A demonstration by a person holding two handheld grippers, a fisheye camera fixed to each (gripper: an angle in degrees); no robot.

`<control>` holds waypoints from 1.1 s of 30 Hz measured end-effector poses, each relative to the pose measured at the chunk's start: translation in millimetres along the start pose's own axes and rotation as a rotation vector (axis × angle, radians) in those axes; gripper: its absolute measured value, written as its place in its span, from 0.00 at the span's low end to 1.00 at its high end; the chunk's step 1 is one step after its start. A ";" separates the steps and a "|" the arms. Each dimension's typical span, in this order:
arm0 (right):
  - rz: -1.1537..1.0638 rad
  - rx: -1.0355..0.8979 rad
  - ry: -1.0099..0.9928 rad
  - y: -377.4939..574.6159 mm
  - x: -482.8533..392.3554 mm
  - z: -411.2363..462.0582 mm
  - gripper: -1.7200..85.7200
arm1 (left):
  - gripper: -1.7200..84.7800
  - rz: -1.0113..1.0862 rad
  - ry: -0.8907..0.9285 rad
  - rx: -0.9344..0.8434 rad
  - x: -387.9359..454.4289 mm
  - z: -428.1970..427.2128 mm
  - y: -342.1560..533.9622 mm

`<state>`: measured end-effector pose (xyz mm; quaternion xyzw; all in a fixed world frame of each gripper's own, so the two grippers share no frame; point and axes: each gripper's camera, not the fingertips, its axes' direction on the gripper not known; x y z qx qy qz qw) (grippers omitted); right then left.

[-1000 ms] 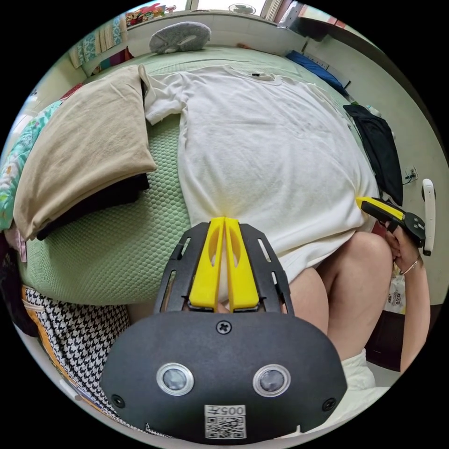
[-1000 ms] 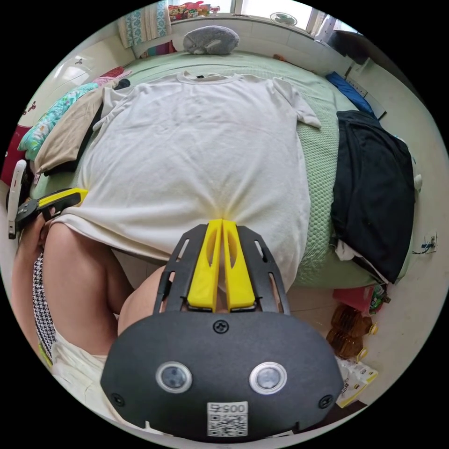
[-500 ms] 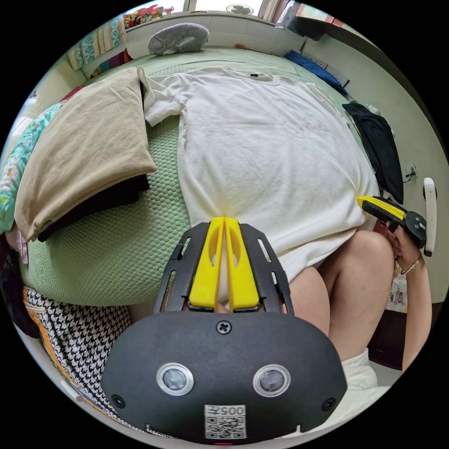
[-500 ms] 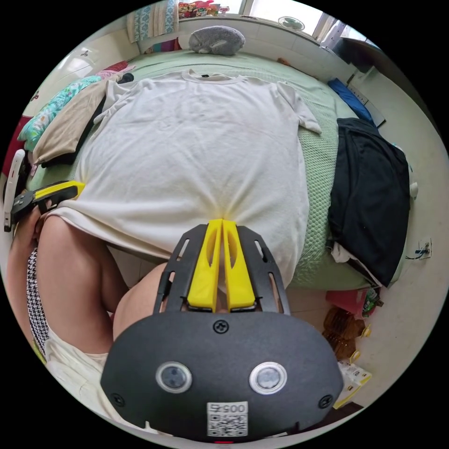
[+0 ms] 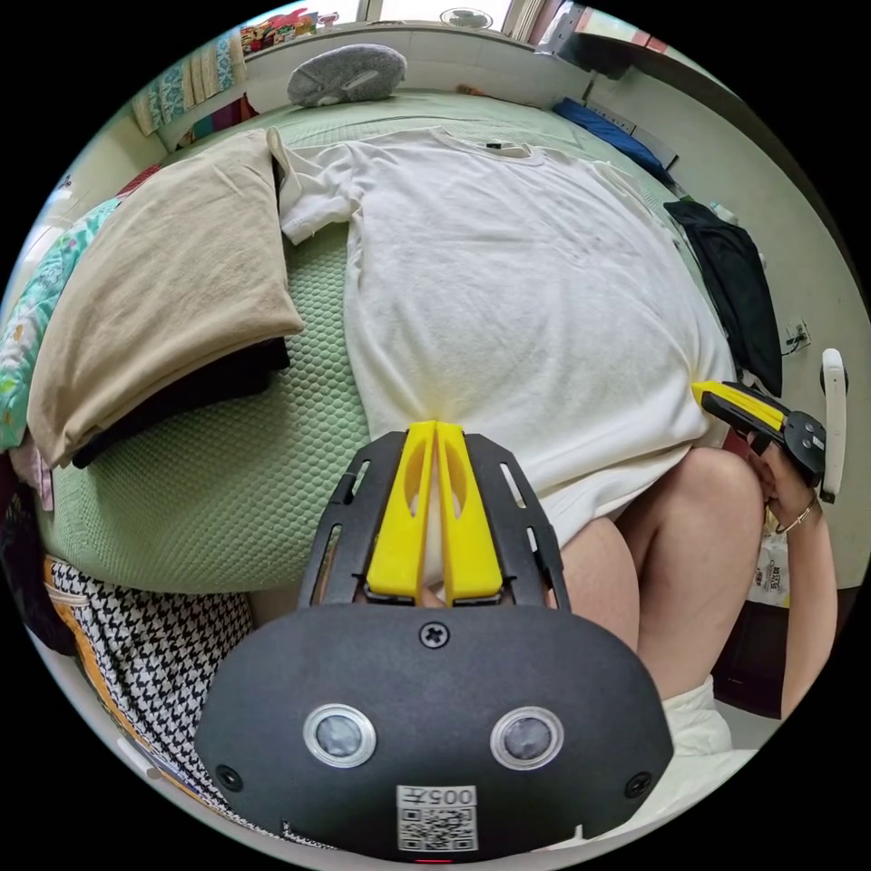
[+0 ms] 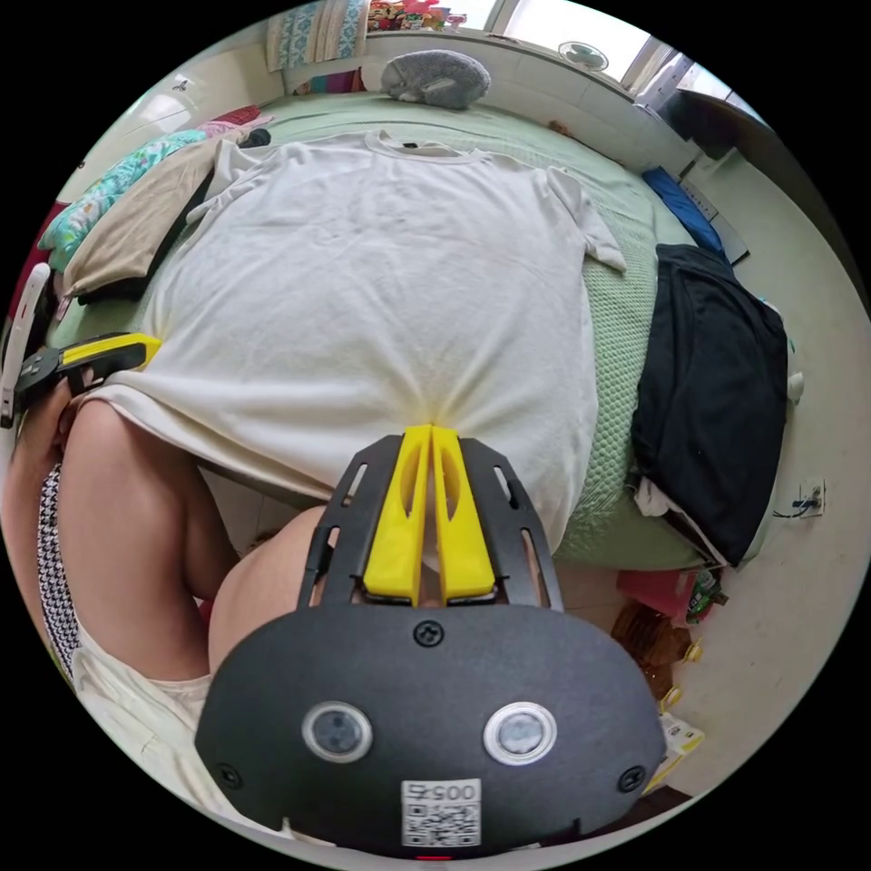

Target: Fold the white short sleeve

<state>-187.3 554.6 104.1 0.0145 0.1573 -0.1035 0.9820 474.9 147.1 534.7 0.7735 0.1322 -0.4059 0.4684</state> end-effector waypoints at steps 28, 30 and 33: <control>0.000 0.004 -0.008 -1.3 -14.8 9.3 0.01 | 0.02 0.002 0.002 0.002 4.6 2.0 -1.8; -0.003 0.005 -0.005 -1.3 -16.6 9.9 0.01 | 0.02 0.001 0.004 0.002 4.7 2.1 -1.8; -0.004 0.004 -0.005 -1.8 -19.1 10.8 0.01 | 0.02 0.001 0.004 0.003 5.2 2.2 -1.8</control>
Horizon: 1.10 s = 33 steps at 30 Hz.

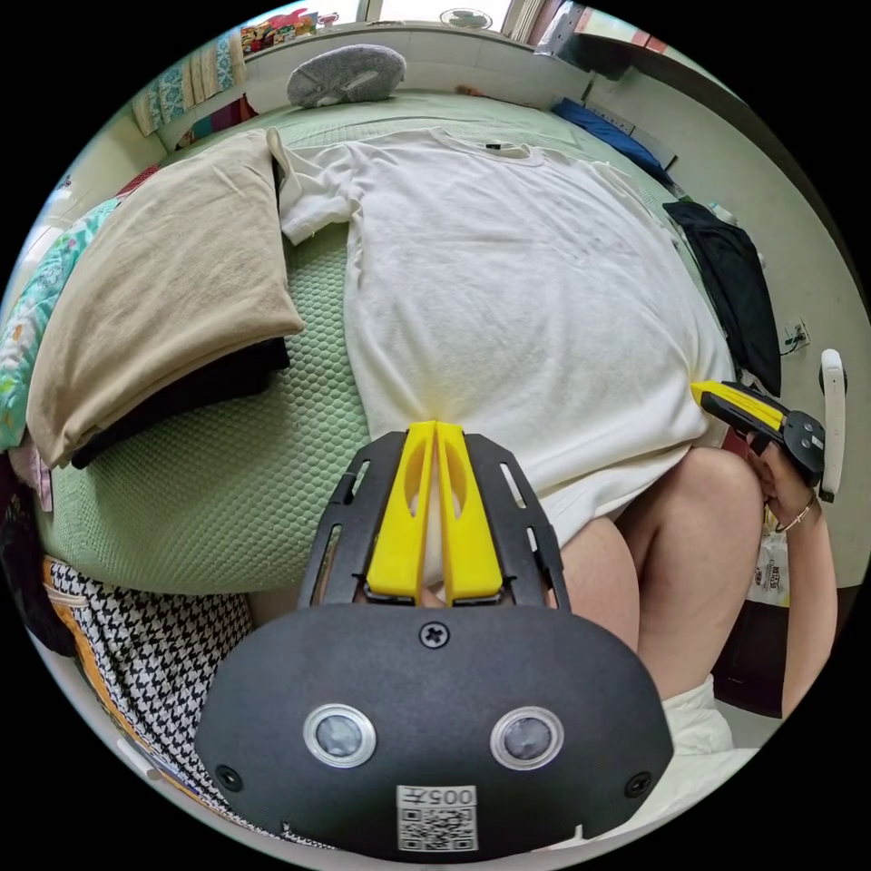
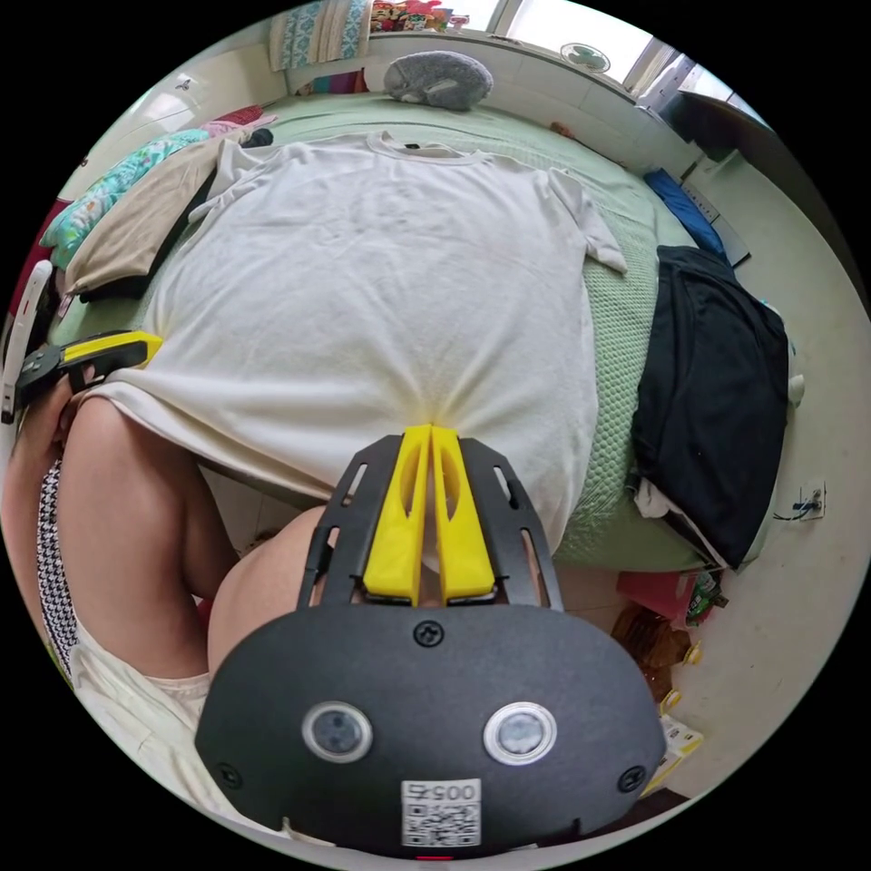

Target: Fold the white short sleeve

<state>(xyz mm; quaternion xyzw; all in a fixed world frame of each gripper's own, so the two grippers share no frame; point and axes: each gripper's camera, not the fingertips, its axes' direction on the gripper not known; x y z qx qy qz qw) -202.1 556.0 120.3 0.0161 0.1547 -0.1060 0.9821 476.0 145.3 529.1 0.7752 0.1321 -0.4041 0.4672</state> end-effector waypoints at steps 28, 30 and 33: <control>-0.003 0.000 0.007 -5.8 -31.0 7.7 0.00 | 0.01 0.006 -0.008 0.005 6.2 -2.0 1.8; -0.003 0.000 0.007 -6.3 -33.2 7.9 0.00 | 0.01 0.004 -0.004 0.005 5.8 -2.5 2.1; -0.003 0.000 0.007 -7.4 -36.9 8.4 0.00 | 0.01 0.004 -0.004 0.006 5.9 -3.5 2.6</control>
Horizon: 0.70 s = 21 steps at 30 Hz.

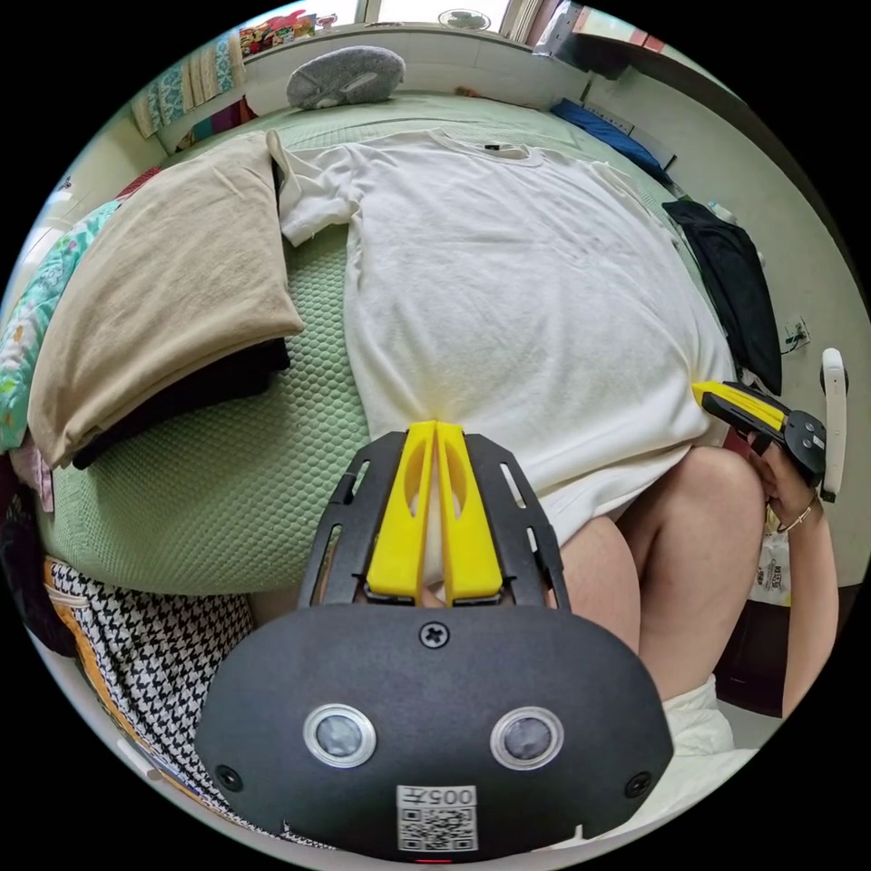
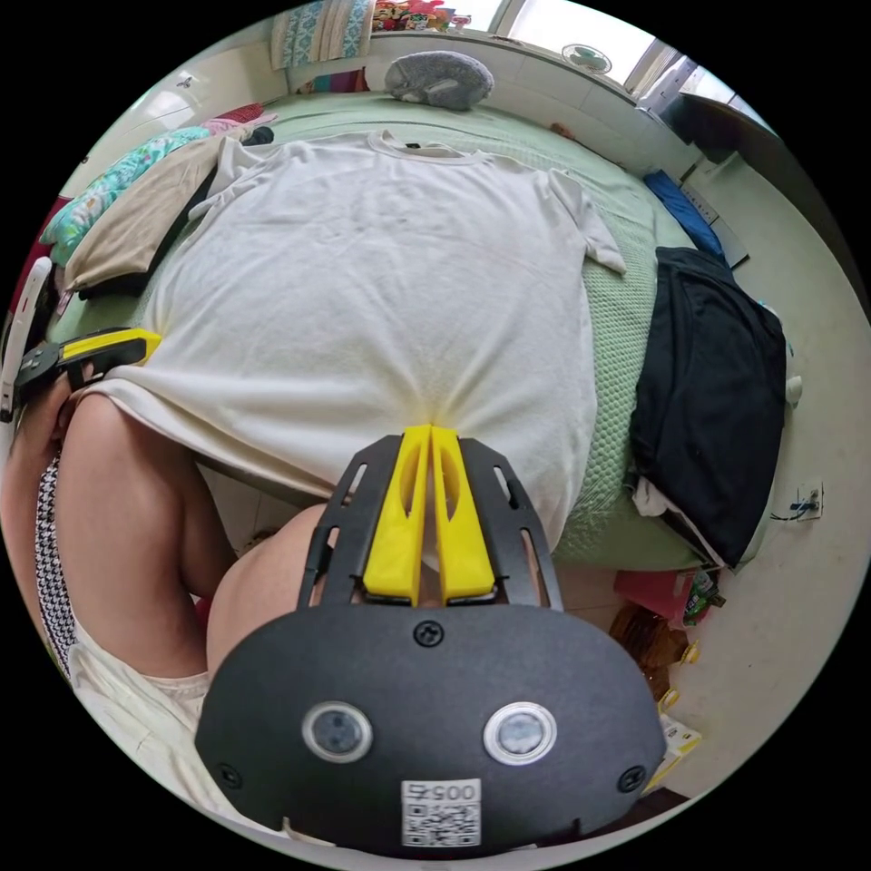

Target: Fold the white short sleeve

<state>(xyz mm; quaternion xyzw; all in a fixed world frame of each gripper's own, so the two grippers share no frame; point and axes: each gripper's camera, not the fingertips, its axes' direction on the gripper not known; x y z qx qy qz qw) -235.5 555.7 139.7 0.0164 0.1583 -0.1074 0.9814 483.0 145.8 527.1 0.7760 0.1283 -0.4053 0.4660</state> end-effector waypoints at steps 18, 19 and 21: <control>0.000 0.001 -0.006 -9.6 -19.8 0.8 0.00 | 0.01 0.005 -0.007 0.001 -2.4 -10.5 5.1; 0.001 0.001 -0.007 -10.4 -20.8 0.7 0.00 | 0.01 0.005 -0.007 0.002 -3.0 -11.6 5.6; 0.001 0.002 -0.007 -11.7 -22.4 0.4 0.00 | 0.01 0.004 -0.006 0.002 -4.0 -13.2 6.5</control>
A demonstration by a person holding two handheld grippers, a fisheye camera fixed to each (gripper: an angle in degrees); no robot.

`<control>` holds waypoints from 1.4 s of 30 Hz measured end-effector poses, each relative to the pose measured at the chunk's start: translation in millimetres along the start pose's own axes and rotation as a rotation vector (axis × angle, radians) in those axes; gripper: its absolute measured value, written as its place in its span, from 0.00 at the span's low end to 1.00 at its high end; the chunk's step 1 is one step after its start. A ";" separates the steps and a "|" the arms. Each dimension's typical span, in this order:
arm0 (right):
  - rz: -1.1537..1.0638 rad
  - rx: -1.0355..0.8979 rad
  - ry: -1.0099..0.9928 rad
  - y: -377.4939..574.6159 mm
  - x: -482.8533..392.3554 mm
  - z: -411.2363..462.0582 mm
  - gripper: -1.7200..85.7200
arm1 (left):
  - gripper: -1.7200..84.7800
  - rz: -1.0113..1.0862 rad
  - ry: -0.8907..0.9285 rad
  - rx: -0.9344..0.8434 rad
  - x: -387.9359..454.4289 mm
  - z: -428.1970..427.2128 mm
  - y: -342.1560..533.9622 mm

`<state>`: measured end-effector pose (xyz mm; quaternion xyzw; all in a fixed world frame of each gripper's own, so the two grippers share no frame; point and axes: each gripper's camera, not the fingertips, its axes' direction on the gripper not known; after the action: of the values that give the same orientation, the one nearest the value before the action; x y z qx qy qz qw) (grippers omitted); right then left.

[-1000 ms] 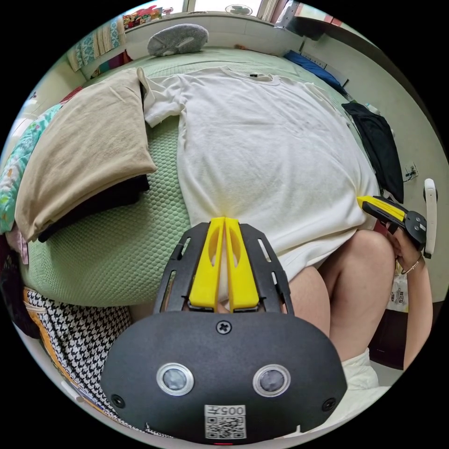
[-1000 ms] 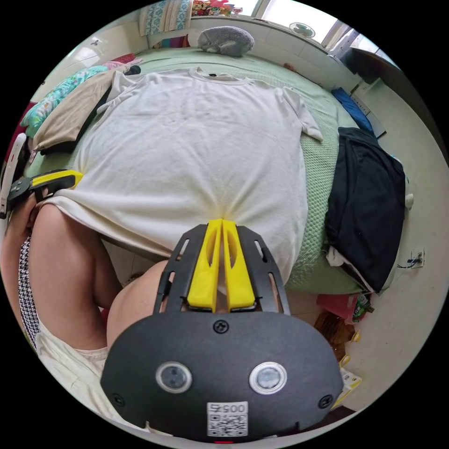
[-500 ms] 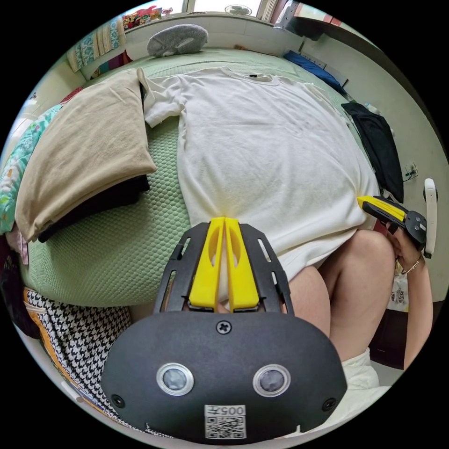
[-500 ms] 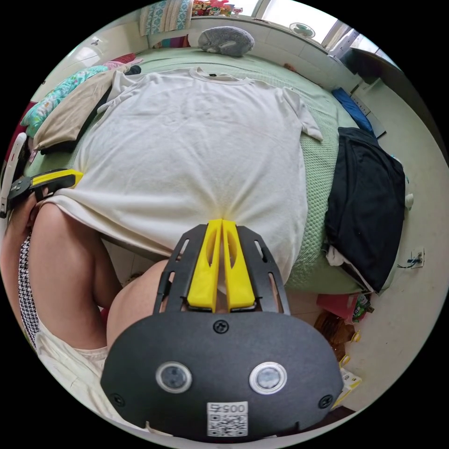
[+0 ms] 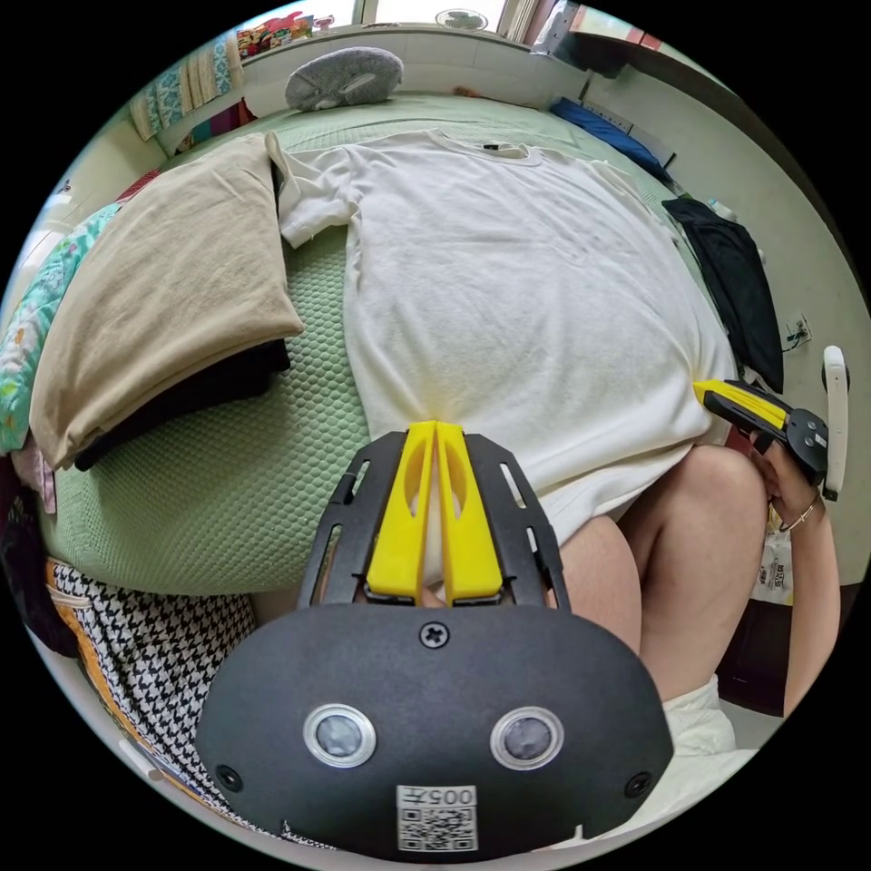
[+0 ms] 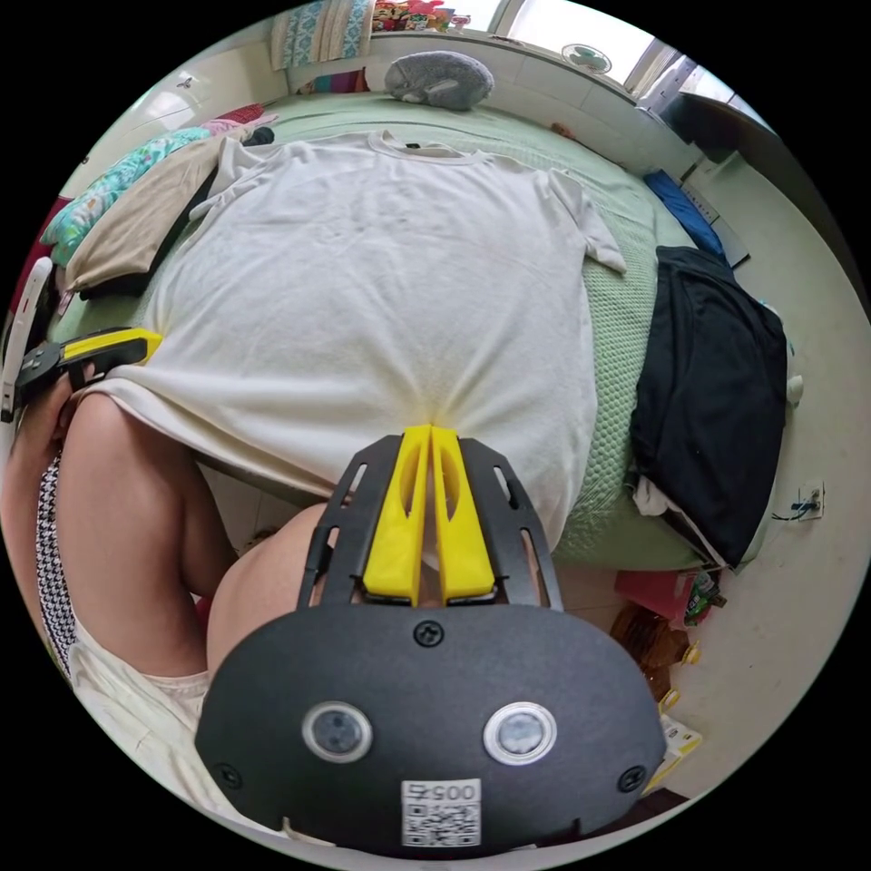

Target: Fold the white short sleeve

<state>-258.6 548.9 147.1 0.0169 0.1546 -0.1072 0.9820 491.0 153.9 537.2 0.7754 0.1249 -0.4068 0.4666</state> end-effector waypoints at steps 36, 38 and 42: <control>-0.442 0.161 -0.085 -165.4 -24.4 -134.0 0.02 | 0.07 -0.079 0.226 0.347 -105.9 -117.4 21.0; -0.474 0.222 -0.263 -218.2 -41.2 -156.1 0.05 | 0.10 -0.093 0.165 0.389 -104.5 -120.9 3.1; -0.465 0.222 -0.351 -299.5 -66.8 -159.8 0.07 | 0.13 -0.149 0.112 0.414 -107.6 -116.5 -24.8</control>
<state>-433.2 280.8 15.6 0.0696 -0.0301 -0.3466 0.9349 468.0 283.3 629.5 0.8645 0.1213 -0.4134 0.2588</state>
